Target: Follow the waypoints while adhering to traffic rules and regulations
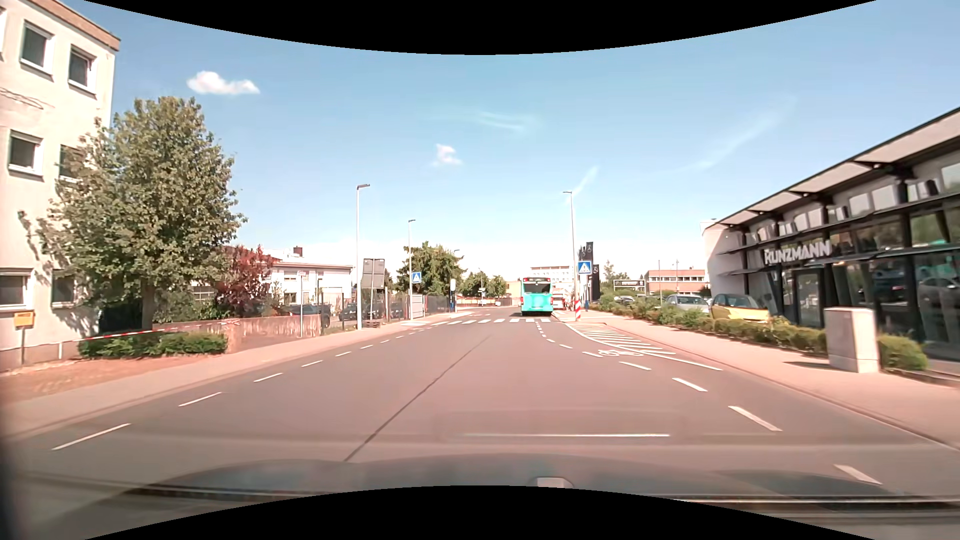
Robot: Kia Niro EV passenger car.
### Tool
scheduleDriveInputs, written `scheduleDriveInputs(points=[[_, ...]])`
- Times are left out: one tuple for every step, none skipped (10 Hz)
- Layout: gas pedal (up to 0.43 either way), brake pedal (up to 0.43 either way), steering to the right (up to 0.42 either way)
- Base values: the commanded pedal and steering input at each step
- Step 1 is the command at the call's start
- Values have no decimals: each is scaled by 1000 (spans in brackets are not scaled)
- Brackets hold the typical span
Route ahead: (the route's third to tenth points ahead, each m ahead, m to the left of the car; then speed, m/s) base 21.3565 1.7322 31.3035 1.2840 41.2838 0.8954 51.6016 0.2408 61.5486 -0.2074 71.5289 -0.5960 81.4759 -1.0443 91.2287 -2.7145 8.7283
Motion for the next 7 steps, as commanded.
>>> scheduleDriveInputs(points=[[0,152,-12],[0,159,-11],[0,165,-11],[0,171,-11],[0,183,-10],[0,195,-7],[0,201,-4]])
